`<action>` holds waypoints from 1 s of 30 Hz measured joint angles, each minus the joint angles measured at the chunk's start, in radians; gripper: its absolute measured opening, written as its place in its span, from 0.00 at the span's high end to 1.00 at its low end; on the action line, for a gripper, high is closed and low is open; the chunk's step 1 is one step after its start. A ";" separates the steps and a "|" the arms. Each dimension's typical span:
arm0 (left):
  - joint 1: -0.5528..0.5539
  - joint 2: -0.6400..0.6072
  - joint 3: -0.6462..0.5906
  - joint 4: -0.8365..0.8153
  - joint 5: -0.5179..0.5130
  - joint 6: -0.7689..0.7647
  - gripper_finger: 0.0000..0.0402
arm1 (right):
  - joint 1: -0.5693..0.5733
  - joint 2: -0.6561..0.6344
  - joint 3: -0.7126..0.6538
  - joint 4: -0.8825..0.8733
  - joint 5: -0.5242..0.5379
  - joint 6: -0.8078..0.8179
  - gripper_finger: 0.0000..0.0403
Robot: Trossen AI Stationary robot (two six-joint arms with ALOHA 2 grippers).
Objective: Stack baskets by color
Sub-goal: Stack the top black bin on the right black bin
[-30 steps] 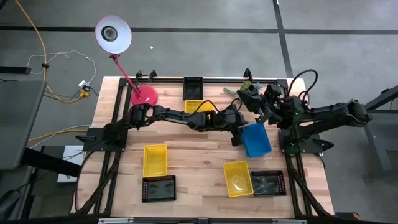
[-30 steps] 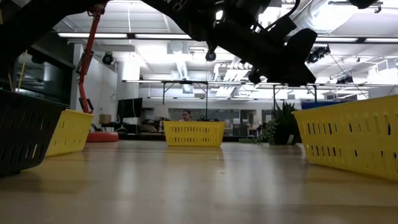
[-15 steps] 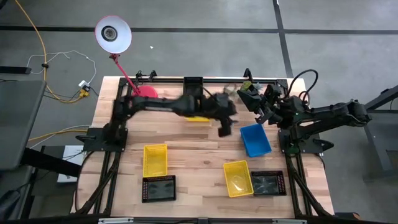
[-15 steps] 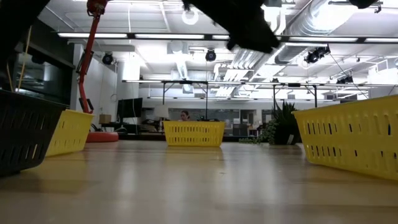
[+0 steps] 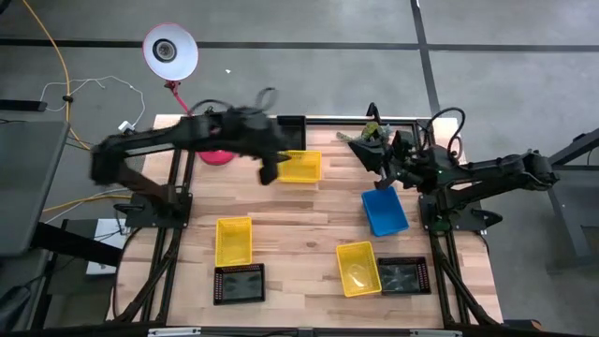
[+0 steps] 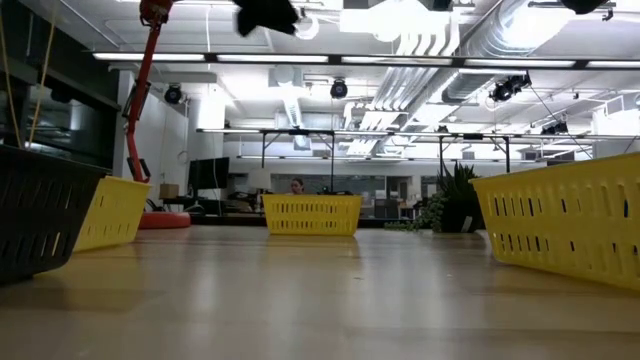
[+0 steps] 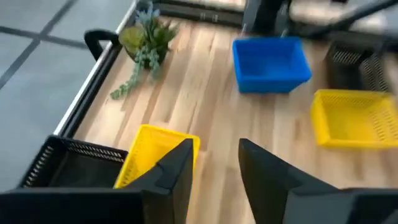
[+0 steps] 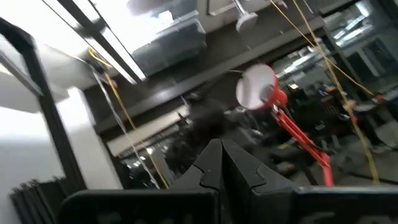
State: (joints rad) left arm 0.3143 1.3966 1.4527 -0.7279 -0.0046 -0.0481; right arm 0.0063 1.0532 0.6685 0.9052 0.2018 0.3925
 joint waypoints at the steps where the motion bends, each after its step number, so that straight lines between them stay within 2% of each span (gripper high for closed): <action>1: -0.006 -0.064 -0.065 0.043 0.003 -0.031 0.75 | 0.000 0.000 0.000 -0.016 0.007 -0.001 1.00; 6: -0.077 -0.376 -0.391 0.325 -0.005 -0.151 0.89 | -0.004 0.000 0.000 -0.114 0.050 0.000 1.00; 9: -0.134 -0.535 -0.566 0.519 -0.046 -0.214 0.98 | -0.016 0.000 0.000 -0.158 0.048 0.037 1.00; 12: -0.194 -0.671 -0.714 0.697 -0.115 -0.237 0.98 | -0.029 0.000 0.000 -0.187 0.011 0.056 1.00; 15: -0.242 -0.767 -0.825 0.805 -0.187 -0.242 0.99 | -0.032 0.000 0.000 -0.210 -0.007 0.056 1.00; 18: -0.267 -0.827 -0.887 0.829 -0.248 -0.266 1.00 | -0.032 0.000 0.000 -0.221 -0.011 0.056 1.00; 20: -0.275 -0.849 -0.906 0.830 -0.253 -0.267 1.00 | -0.032 0.000 0.000 -0.229 -0.012 0.056 1.00; 30: -0.276 -0.830 -0.914 0.820 -0.248 -0.274 1.00 | -0.033 0.000 0.000 -0.260 -0.012 0.056 1.00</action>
State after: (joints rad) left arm 0.0380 0.5668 0.5385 0.0923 -0.2529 -0.3218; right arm -0.0265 1.0531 0.6685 0.6452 0.1902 0.4484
